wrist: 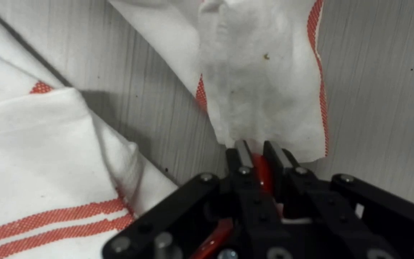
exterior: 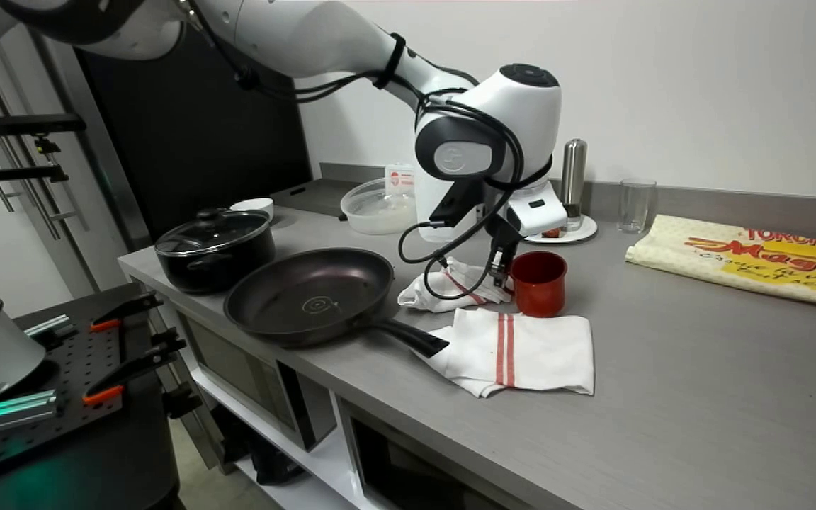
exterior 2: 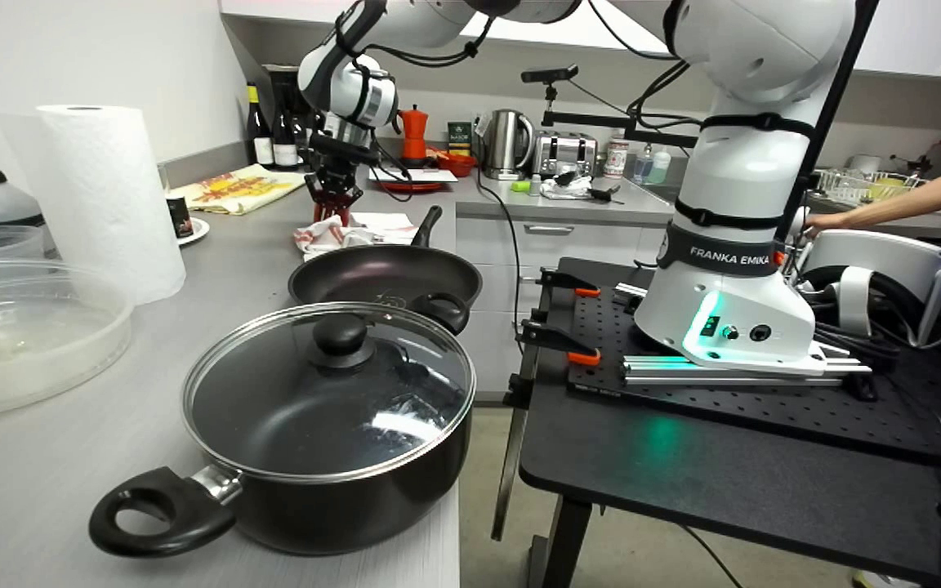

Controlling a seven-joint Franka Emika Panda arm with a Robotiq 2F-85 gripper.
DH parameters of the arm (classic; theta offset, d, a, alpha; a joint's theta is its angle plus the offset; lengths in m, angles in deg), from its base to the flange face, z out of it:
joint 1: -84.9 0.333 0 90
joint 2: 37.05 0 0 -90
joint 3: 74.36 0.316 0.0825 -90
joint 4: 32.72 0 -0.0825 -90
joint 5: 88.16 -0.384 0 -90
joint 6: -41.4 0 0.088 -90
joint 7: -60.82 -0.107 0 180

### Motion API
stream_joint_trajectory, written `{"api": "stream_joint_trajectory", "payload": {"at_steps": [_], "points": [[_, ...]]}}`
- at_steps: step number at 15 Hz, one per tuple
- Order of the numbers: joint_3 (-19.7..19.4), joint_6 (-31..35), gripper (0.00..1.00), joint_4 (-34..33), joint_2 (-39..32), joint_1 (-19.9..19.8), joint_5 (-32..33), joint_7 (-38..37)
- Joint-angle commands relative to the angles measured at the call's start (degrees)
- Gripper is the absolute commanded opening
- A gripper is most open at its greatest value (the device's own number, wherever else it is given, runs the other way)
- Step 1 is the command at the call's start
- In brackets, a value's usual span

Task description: Move the red cup to the right

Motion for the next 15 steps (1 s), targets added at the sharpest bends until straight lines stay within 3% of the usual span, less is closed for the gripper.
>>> {"api": "stream_joint_trajectory", "payload": {"at_steps": [1,6,8,9,11,15], "points": [[-0.8,-4.3,0.04,-5.9,-3.2,0.3,1.7,-3.1],[-0.9,-7.5,0.04,-9.5,-4.8,0.0,2.4,-4.4],[-0.9,-8.3,0.2,-10.6,-5.4,-0.1,2.6,-4.7],[-0.9,-8.7,0.41,-11.2,-5.7,-0.1,2.7,-4.9],[-0.8,-9.0,0.45,-11.9,-6.0,-0.1,2.8,-5.0],[-1.1,-8.4,0.73,-11.7,-5.7,0.7,2.5,-4.5]]}}
